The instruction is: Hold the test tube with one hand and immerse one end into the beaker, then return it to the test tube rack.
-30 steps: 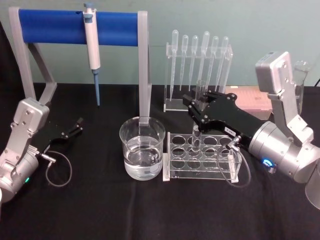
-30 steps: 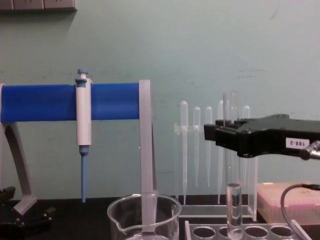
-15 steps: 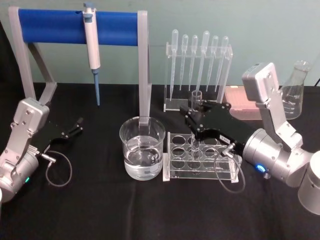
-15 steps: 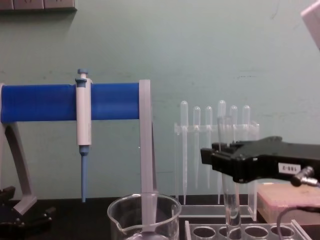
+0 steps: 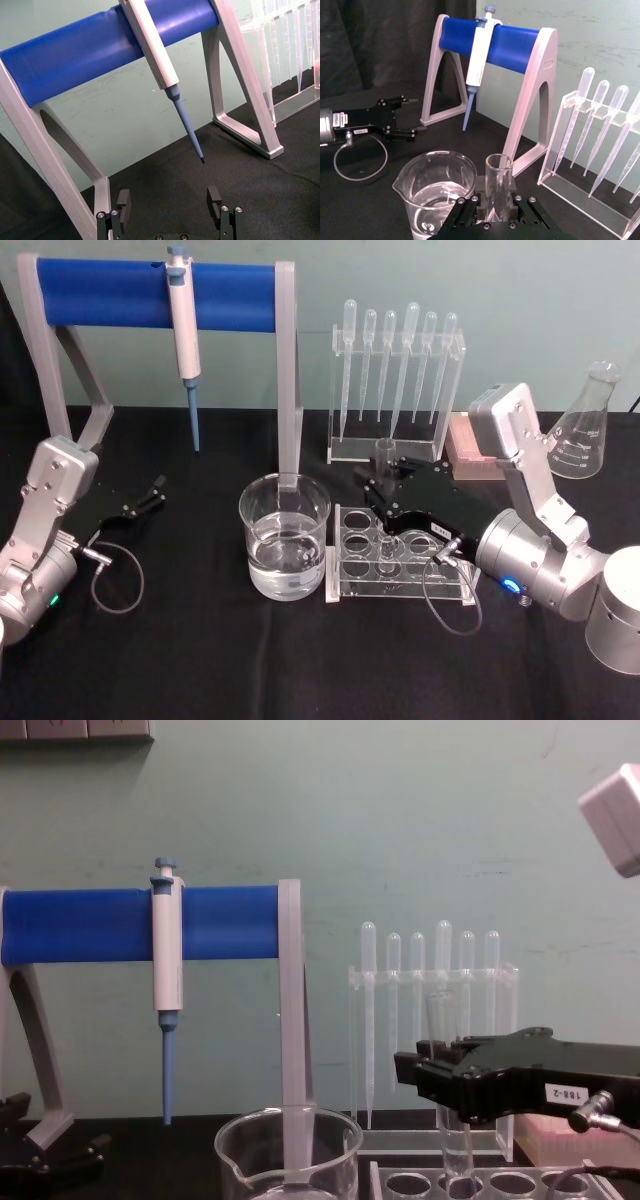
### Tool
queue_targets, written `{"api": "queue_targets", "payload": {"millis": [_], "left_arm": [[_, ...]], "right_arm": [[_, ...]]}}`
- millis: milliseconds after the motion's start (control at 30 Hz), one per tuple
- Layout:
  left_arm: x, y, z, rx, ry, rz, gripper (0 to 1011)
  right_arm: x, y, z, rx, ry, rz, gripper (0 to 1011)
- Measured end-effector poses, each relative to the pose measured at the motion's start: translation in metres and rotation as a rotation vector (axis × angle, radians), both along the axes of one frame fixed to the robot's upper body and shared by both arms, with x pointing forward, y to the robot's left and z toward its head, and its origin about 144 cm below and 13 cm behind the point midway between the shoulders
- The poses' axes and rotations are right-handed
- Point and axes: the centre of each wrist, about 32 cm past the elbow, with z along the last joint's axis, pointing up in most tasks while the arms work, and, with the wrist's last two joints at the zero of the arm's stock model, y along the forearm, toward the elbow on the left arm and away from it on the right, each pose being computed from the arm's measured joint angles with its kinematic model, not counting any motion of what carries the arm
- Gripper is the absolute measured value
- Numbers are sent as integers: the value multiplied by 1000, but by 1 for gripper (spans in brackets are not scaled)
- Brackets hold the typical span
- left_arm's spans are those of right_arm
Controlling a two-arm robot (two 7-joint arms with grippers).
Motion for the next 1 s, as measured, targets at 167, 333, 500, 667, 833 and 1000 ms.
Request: {"api": "queue_targets", "payload": {"millis": [167,333,500,667,833,1000], "left_arm": [[0,0,0,0,0,0,1000],[0,0,0,0,0,0,1000],[0,0,0,0,0,0,1000],[0,0,0,0,0,0,1000],[0,0,0,0,0,0,1000],[0,0,0,0,0,0,1000]], "right_arm": [[1,1,-2,-12,6,3,228],[2,3,-3,-35,9,6,243],[2,4,-3,-49,11,5,421],[-1,4,-1,-48,9,3,563],[-16,0,-1,-42,11,-21,720],[-31,-8,0,-39,16,-41,870]]}}
